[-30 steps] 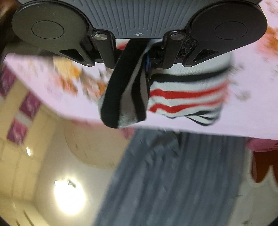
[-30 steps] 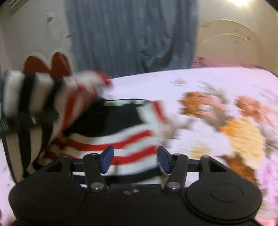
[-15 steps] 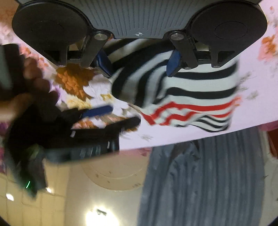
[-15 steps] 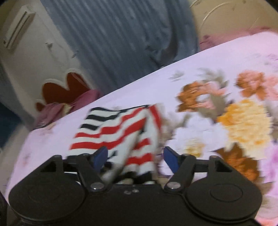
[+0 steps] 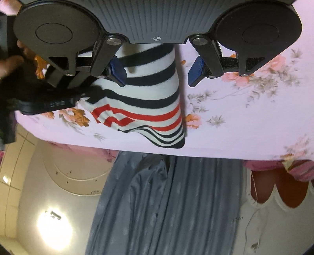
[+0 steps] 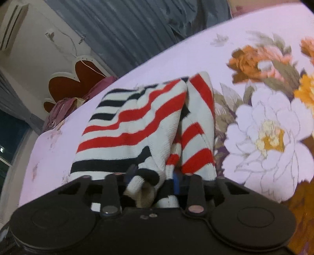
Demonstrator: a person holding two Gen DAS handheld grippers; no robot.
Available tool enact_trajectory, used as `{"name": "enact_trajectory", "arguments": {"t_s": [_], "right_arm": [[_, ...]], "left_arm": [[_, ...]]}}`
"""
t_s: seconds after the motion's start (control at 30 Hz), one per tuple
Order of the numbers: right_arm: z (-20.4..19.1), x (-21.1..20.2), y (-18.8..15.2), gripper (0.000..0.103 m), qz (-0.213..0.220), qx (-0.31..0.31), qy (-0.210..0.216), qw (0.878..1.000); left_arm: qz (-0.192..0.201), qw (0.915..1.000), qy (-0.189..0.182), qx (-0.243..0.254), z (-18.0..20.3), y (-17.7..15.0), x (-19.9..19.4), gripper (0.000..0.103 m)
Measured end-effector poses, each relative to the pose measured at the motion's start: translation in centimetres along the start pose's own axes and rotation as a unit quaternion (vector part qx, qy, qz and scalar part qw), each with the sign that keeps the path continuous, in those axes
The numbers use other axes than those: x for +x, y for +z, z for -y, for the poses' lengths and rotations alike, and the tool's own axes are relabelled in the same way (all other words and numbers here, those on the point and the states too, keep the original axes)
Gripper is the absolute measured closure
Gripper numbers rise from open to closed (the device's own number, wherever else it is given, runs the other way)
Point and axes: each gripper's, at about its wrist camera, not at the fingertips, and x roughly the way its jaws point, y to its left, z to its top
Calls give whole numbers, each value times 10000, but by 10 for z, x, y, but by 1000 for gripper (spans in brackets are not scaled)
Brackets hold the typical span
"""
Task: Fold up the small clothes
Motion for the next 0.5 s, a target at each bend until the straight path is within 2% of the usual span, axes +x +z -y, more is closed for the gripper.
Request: {"name": "enact_trajectory", "arguments": {"t_s": [0.1, 0.2, 0.27, 0.33, 0.37, 0.5], "right_arm": [[-20, -25, 3, 79, 630, -789, -238, 9946], [-20, -43, 8, 79, 945, -1029, -415, 9893], [-7, -38, 5, 79, 851, -848, -608, 9909], [13, -14, 3, 78, 218, -509, -543, 9970], [20, -9, 0, 77, 114, -362, -502, 9980], [30, -18, 3, 70, 222, 40, -328, 9992]], "left_arm": [[100, 9998, -180, 59, 10, 5, 9, 35], [110, 9992, -352, 153, 22, 9, 24, 35], [-47, 9986, -472, 227, 29, 7, 37, 35], [-392, 9980, -428, 235, 34, 1, 54, 35], [-462, 9979, -343, 303, 36, -3, 59, 35], [-423, 9967, -184, 664, 42, -11, 61, 34]]}}
